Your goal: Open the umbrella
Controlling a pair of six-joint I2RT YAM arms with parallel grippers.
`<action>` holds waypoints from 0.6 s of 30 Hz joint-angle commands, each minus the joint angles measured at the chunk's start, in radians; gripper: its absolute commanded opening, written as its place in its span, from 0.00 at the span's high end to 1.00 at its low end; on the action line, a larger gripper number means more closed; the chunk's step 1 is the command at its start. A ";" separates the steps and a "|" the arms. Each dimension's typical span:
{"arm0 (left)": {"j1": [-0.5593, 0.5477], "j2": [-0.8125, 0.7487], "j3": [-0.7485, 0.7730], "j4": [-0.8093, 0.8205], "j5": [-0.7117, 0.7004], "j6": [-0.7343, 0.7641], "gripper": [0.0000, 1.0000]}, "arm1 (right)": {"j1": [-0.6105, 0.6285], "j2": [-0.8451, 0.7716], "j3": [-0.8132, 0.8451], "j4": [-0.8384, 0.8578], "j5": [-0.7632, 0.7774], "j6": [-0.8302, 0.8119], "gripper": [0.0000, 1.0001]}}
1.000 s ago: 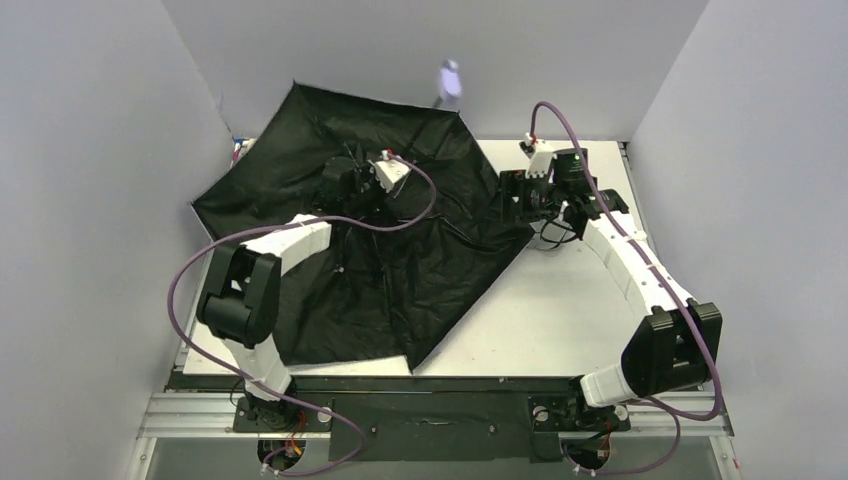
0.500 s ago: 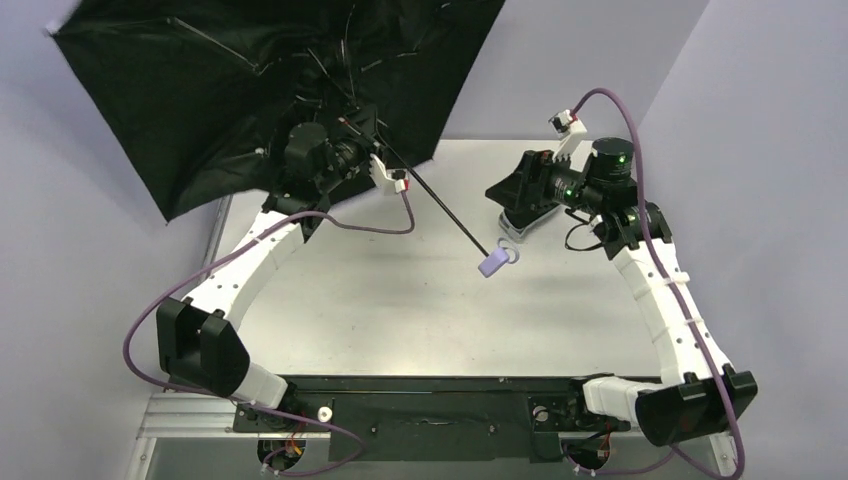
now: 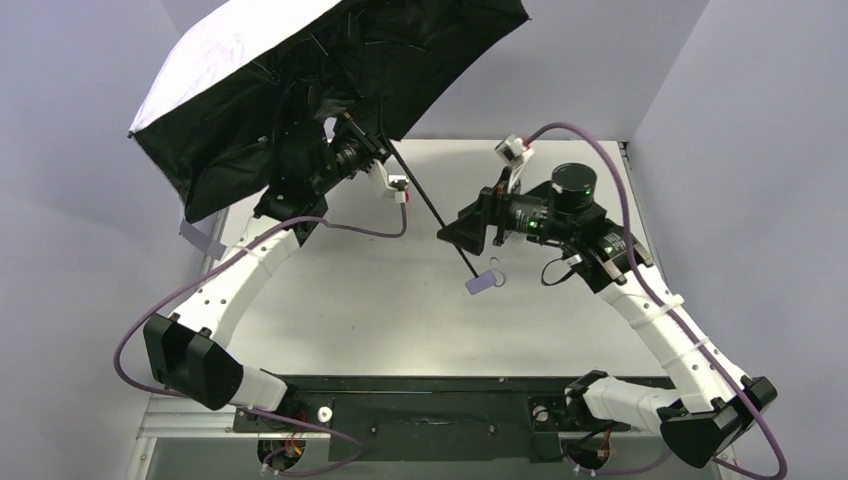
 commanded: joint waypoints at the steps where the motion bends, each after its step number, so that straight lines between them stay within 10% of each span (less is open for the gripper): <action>1: -0.002 -0.088 0.045 0.049 0.029 0.081 1.00 | 0.088 -0.007 -0.031 -0.053 0.052 -0.111 0.17; 10: -0.013 -0.133 -0.024 0.152 0.067 0.067 1.00 | 0.133 -0.002 -0.125 -0.074 0.055 -0.145 0.52; 15: -0.010 -0.141 -0.063 0.243 0.075 0.051 1.00 | 0.137 -0.007 -0.140 -0.142 0.008 -0.170 1.00; 18: 0.007 -0.130 -0.077 0.295 0.033 0.047 1.00 | 0.139 -0.039 -0.143 -0.238 -0.025 -0.244 1.00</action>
